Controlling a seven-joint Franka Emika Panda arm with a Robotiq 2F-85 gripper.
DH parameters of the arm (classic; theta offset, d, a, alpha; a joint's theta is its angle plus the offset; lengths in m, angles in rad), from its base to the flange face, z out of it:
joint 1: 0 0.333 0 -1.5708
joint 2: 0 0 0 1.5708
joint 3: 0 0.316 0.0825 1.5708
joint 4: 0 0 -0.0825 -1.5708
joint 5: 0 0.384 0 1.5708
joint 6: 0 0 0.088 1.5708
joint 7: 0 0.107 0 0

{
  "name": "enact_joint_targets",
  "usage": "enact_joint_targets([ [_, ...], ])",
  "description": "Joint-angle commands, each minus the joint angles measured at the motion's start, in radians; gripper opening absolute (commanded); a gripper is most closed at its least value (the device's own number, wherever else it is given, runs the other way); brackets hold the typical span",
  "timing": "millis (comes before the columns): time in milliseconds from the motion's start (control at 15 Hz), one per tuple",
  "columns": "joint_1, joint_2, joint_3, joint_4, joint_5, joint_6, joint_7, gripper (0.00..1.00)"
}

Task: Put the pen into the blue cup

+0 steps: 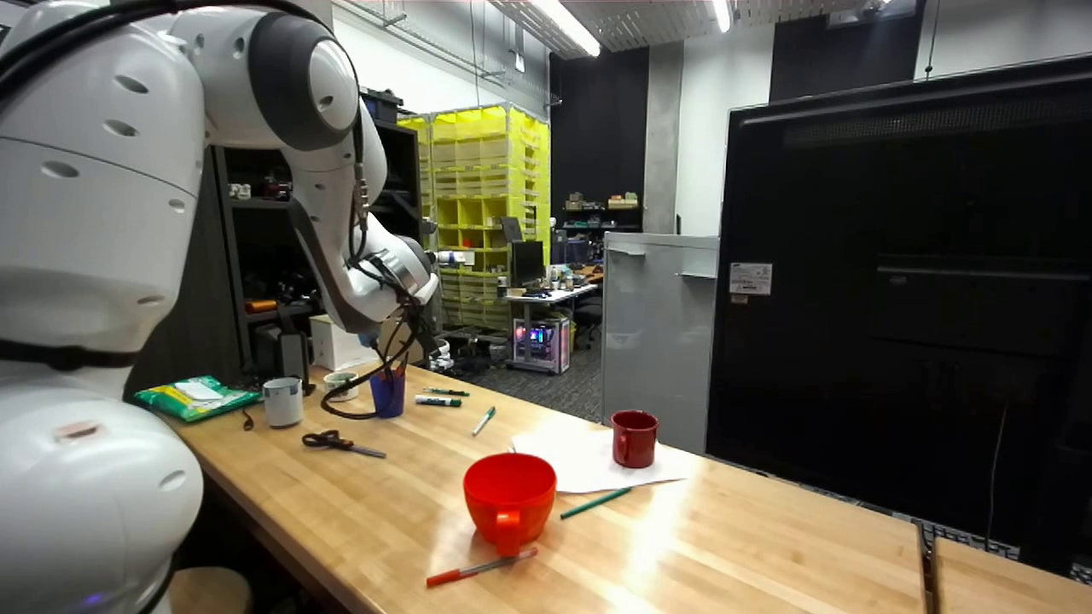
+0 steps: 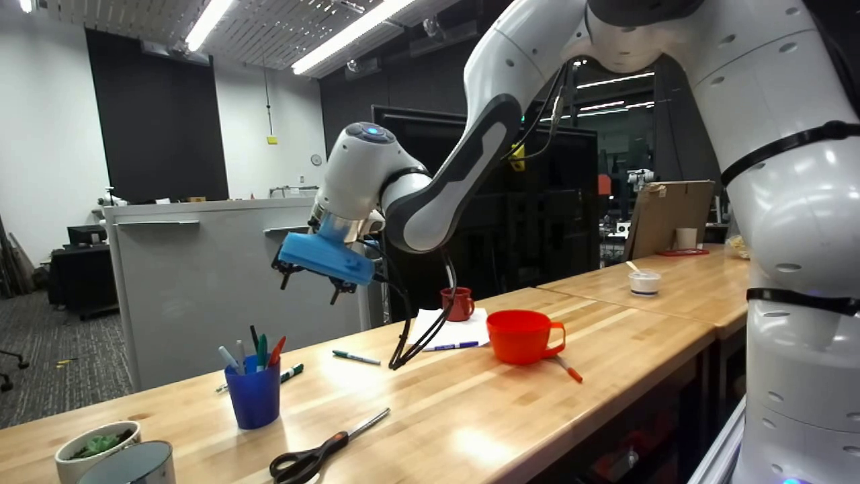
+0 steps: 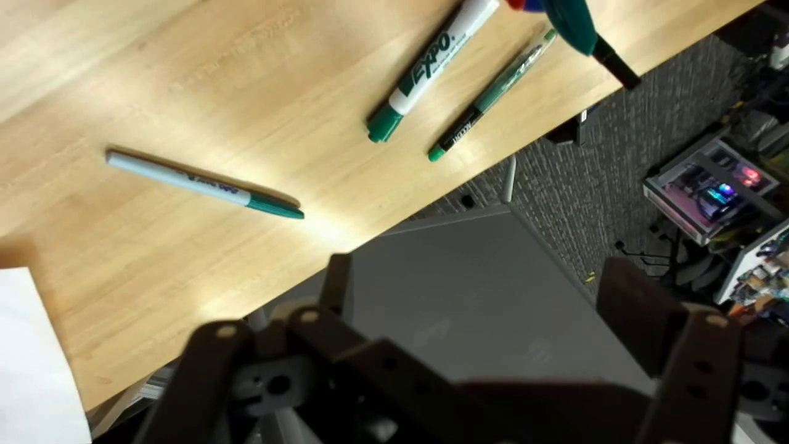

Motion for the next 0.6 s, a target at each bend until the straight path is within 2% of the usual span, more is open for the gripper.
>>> enact_joint_targets([
  [0,-0.142,0.028,0.164,-0.071,0.253,0.052,-0.271,1.00],
  [267,-0.386,0.085,0.476,-0.104,0.558,-0.066,-0.617,1.00],
  [400,-0.526,0.058,0.626,-0.081,0.727,-0.257,-0.784,1.00],
  [533,-0.595,-0.013,0.674,-0.053,0.838,-0.420,-0.878,1.00],
])
